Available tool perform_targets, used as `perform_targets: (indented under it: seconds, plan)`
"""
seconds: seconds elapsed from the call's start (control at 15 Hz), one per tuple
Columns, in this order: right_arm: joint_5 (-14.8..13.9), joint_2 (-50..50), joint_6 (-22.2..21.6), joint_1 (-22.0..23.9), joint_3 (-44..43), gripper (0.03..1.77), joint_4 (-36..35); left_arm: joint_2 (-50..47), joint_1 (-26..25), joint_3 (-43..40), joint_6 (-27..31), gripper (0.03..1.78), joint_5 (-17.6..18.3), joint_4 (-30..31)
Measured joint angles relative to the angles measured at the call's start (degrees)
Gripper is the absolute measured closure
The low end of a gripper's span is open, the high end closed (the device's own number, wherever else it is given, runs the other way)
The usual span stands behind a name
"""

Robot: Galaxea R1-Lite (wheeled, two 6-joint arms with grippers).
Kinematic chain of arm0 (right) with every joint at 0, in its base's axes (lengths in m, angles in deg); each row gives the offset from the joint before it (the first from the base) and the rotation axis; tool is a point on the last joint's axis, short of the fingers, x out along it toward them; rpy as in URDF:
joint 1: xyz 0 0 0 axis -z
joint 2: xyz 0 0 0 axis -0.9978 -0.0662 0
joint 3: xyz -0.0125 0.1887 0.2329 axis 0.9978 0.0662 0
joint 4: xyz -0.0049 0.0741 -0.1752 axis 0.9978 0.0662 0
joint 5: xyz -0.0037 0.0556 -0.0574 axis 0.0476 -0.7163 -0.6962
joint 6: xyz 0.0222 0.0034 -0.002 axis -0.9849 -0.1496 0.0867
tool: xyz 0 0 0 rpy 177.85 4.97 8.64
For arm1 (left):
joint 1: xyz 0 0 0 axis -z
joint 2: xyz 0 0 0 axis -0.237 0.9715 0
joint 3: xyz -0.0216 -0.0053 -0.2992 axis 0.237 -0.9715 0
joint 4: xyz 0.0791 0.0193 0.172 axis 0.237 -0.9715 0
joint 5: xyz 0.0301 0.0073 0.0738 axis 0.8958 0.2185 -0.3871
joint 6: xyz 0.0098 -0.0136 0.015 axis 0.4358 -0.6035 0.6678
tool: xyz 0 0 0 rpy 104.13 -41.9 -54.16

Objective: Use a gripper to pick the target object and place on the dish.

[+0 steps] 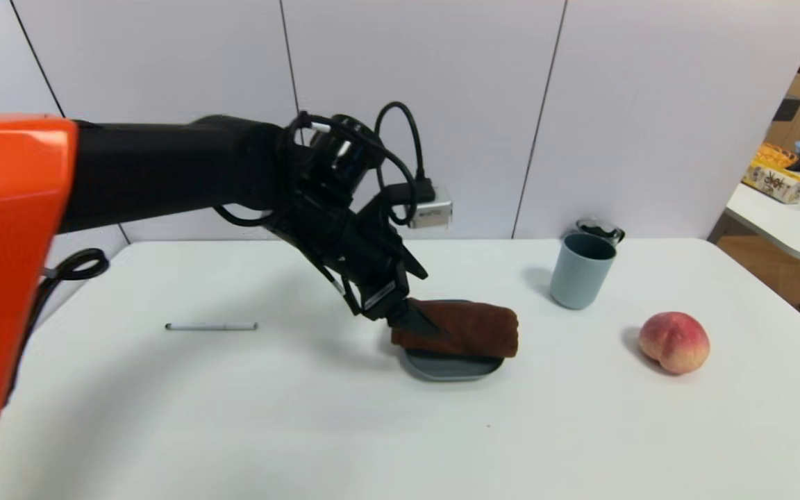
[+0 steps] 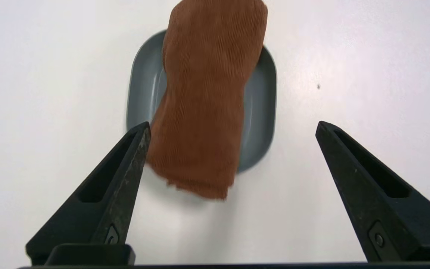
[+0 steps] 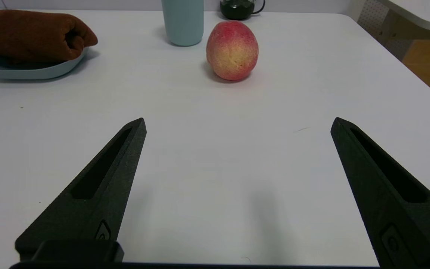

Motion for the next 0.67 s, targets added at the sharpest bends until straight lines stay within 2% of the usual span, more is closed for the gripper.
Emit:
perform_targets:
  seconds: [0.2,0.4,0.53,0.67]
  plan:
    - [0.0,0.0,0.0,0.0,0.0,0.09,0.0,-9.1,-4.3,-9.6,-0.1,0.18,-3.3,-0.9]
    - [0.0,0.0,0.0,0.0,0.0,0.09,0.0,-20.4,-11.4,-23.2,-0.2,0.16,-5.3,-0.6]
    - [0.0,0.0,0.0,0.0,0.0,0.09,0.0,-28.2,-16.9,-32.5,-0.5,0.15,-5.7,1.0]
    - [0.0,0.0,0.0,0.0,0.0,0.09,0.0,-37.2,-22.1,-42.9,-2.5,0.14,-5.8,5.4]
